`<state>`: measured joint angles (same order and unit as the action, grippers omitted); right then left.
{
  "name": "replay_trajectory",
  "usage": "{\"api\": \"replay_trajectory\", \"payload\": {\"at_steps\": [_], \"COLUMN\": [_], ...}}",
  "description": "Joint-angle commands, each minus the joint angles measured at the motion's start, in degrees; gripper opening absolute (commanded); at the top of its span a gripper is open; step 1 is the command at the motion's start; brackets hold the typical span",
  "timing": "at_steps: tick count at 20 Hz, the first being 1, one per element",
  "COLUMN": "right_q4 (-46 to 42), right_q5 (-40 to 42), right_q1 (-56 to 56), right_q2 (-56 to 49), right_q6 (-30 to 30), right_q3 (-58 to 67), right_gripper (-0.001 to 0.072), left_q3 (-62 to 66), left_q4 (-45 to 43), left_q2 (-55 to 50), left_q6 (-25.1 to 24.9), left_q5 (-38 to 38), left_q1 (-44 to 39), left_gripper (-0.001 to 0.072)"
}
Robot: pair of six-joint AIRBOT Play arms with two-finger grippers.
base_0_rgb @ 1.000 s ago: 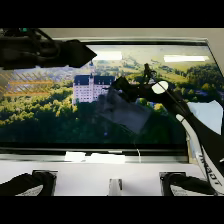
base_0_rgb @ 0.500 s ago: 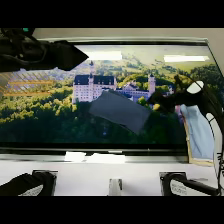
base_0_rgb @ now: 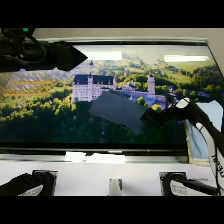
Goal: Fold the shirts.
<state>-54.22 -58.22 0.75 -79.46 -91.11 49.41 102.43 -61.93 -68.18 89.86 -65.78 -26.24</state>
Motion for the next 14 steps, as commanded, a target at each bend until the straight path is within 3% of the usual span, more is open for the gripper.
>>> {"api": "replay_trajectory", "payload": {"at_steps": [1,3,6,7,10,14], "right_q4": [7.6,11.0,13.5,13.5,13.4,10.2], "right_q5": [5.8,5.9,6.2,5.7,-2.0,-13.2], "right_q1": [-2.5,-2.6,-2.3,-1.6,4.6,18.8], "right_q2": [-3.0,-4.9,-5.2,-5.2,-4.3,-1.2], "right_q6": [1.3,1.9,2.2,2.6,6.9,3.7], "right_q3": [-0.7,-0.7,-0.2,0.9,9.7,27.0], "right_gripper": [0.0663,0.0629,0.0095,0.0028,0.0023,0.0023], "left_q3": [0.0,0.0,0.0,0.0,0.0,0.0], "left_q4": [-0.1,-0.1,-0.1,-0.1,-0.6,-2.6], "left_q2": [0.0,0.0,0.0,0.0,0.0,-0.2], "left_q6": [0.0,0.0,0.0,0.0,-0.5,-0.7], "left_q5": [-0.1,-0.1,-0.1,-0.1,-0.1,-0.1], "left_q1": [0.0,0.0,0.0,0.0,0.1,0.1], "left_gripper": [0.0027,0.0027,0.0027,0.0027,0.0028,0.0028]}}
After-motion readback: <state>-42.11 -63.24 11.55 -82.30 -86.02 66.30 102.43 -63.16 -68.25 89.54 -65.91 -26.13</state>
